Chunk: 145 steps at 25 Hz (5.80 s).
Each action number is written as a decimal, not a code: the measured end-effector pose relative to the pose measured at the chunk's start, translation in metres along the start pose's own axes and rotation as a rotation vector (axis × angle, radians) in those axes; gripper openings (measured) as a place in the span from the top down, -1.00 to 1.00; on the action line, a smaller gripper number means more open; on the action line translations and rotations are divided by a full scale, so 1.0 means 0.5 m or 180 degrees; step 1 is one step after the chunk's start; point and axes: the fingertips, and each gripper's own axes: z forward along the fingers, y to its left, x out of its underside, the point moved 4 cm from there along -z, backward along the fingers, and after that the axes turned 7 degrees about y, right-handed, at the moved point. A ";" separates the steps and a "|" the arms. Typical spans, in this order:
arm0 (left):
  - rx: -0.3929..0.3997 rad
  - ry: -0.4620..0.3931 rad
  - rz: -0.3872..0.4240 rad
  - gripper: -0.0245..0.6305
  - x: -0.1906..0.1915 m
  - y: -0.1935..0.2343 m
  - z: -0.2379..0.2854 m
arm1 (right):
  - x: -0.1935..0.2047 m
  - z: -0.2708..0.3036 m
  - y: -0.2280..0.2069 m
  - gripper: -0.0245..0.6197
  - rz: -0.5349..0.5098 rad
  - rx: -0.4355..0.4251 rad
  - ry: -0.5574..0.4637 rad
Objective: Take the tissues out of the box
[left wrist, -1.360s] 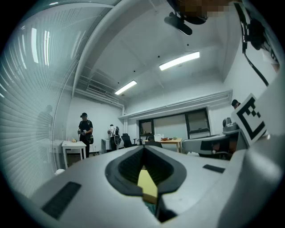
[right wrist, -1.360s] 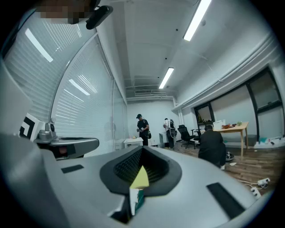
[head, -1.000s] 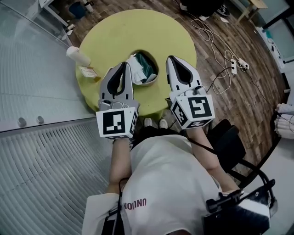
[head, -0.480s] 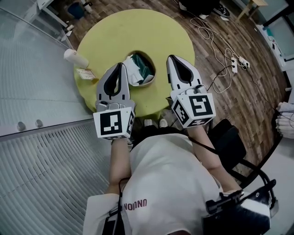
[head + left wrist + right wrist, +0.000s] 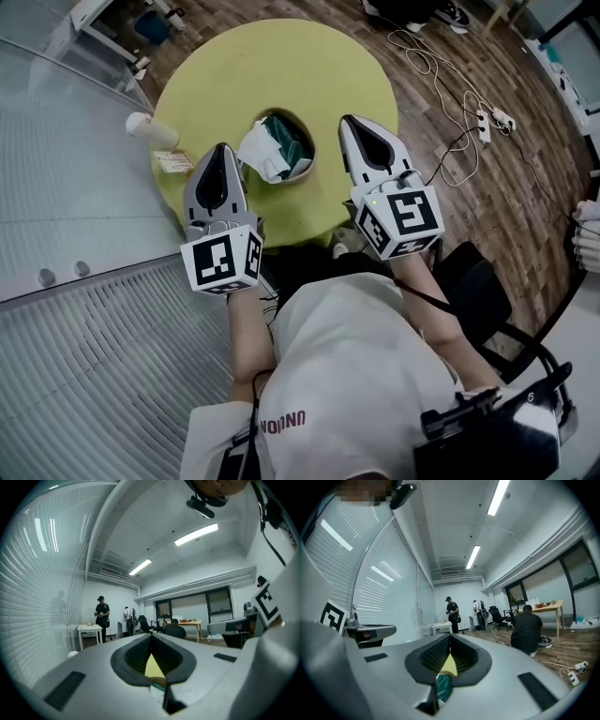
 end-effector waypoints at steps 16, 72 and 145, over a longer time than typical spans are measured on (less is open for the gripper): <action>0.0178 0.0179 -0.0041 0.88 0.050 0.118 0.102 | 0.045 0.185 0.001 0.86 0.0006 0.0201 0.0447; 0.0500 0.0617 -0.0322 0.88 0.167 0.120 0.192 | 0.395 0.323 0.029 0.45 -0.0122 -0.0440 0.3037; 0.0606 0.0997 -0.0469 0.88 0.265 0.132 0.245 | 0.378 0.305 0.025 0.87 0.0372 -0.0678 0.2900</action>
